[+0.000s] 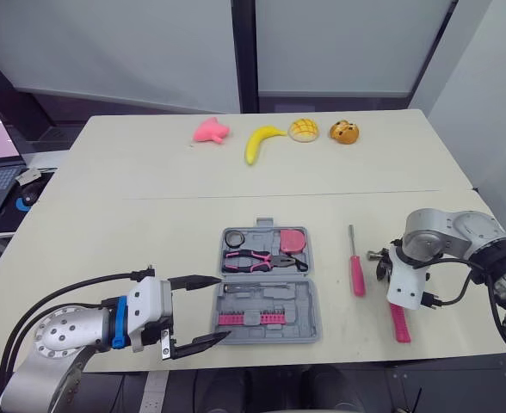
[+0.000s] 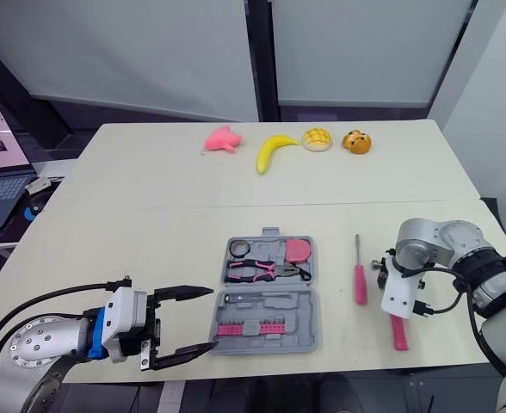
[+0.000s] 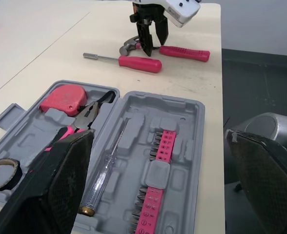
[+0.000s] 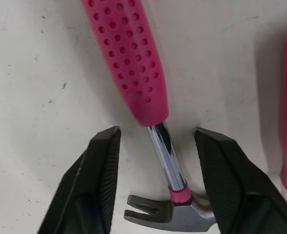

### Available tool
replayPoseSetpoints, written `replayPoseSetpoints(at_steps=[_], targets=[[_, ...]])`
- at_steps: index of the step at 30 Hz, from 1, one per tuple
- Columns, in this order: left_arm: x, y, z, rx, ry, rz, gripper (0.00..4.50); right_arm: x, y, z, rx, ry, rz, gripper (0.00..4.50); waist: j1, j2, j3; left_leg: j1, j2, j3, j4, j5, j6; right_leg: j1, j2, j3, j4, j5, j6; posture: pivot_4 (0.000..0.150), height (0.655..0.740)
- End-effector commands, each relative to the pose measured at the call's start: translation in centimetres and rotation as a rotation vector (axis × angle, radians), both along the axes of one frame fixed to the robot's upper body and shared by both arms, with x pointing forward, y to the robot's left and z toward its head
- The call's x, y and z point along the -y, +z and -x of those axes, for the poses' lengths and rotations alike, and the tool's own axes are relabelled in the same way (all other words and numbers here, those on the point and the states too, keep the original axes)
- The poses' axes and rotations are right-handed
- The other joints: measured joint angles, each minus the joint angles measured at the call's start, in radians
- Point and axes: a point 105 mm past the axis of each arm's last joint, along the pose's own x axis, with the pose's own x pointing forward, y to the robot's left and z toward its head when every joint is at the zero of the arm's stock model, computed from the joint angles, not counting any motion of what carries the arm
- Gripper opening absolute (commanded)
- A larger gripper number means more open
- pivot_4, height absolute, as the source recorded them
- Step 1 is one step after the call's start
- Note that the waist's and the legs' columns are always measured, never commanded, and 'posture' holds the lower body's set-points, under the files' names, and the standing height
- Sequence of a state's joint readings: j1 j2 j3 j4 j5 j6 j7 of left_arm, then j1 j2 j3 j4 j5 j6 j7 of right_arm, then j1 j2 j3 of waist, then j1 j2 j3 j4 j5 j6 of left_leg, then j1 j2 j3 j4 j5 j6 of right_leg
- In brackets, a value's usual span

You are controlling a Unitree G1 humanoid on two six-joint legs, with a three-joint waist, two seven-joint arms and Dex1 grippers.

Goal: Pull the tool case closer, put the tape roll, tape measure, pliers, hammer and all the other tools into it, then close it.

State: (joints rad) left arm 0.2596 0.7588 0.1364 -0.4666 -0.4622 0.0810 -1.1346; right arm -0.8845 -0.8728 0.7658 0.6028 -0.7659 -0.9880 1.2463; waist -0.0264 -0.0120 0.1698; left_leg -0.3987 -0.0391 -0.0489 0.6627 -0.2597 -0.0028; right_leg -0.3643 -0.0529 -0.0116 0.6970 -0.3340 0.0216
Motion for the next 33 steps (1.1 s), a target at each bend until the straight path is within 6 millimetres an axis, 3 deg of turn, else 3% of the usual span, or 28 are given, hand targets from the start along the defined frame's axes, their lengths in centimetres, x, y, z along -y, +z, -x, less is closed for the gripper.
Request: replayPoseSetpoints(at_steps=[1, 7, 14, 19, 23, 29, 33], targets=[[0.6, 0.6, 0.0, 0.030, -0.005, 0.005, 4.50, 0.0, 0.1, -0.3, 0.031, 0.003, -0.029, 1.59, 0.001, 0.000, 0.000, 0.000, 0.000, 0.000, 0.000, 0.000, 0.000, 0.000, 0.000, 0.000, 0.000, 0.000, 0.000, 0.150, 0.7193], [0.6, 0.8, -0.5, 0.036, 0.006, 0.004, 4.50, 0.8, -0.5, 0.2, 0.042, -0.006, -0.037, 0.29, 0.002, -0.001, -0.001, 0.001, 0.000, 0.000, 0.000, 0.000, 0.000, 0.001, 0.000, 0.000, 0.000, 0.000, 0.000, 0.150, 0.7193], [0.6, 0.9, -1.0, 0.045, 0.012, 0.005, 4.50, 3.2, 1.2, 0.5, 0.059, -0.050, -0.003, 0.22, 0.013, 0.000, 0.000, 0.001, -0.001, -0.001, 0.001, 0.000, 0.000, 0.002, 0.000, 0.000, 0.000, 0.000, 0.000, 0.150, 0.7193], [0.6, 1.0, -1.0, 0.051, 0.019, 0.008, 4.50, 5.2, 4.0, 1.3, 0.069, -0.177, -0.020, 0.22, 0.012, 0.001, 0.001, 0.000, -0.001, 0.000, 0.000, 0.000, 0.000, 0.001, 0.000, 0.000, 0.000, 0.000, 0.000, 0.150, 0.7193], [0.5, 1.0, -0.7, 0.027, 0.015, 0.014, 4.50, 5.7, 5.2, 3.2, -0.022, -0.495, -0.123, 0.22, 0.013, 0.001, 0.001, 0.000, 0.000, 0.000, 0.000, 0.000, 0.000, 0.001, 0.000, 0.000, -0.001, 0.000, 0.000, 0.150, 0.7193], [-0.2, 1.0, -0.4, 0.032, 0.004, 0.008, 4.50, 5.1, 6.0, 3.8, -0.121, -1.146, -0.398, 0.22, 0.010, 0.005, 0.002, 0.001, 0.001, -0.001, 0.000, 0.000, 0.001, 0.002, -0.001, 0.000, -0.001, 0.000, -0.001, 0.150, 0.7193], [-0.5, 1.1, -0.5, 0.041, -0.010, 0.000, 4.50, 5.2, 5.4, 4.2, -0.133, -1.529, -0.561, 0.22, 0.022, 0.005, 0.002, 0.000, 0.000, -0.001, 0.000, 0.000, 0.001, 0.001, -0.001, -0.001, -0.001, 0.000, -0.001, 0.150, 0.7193]])
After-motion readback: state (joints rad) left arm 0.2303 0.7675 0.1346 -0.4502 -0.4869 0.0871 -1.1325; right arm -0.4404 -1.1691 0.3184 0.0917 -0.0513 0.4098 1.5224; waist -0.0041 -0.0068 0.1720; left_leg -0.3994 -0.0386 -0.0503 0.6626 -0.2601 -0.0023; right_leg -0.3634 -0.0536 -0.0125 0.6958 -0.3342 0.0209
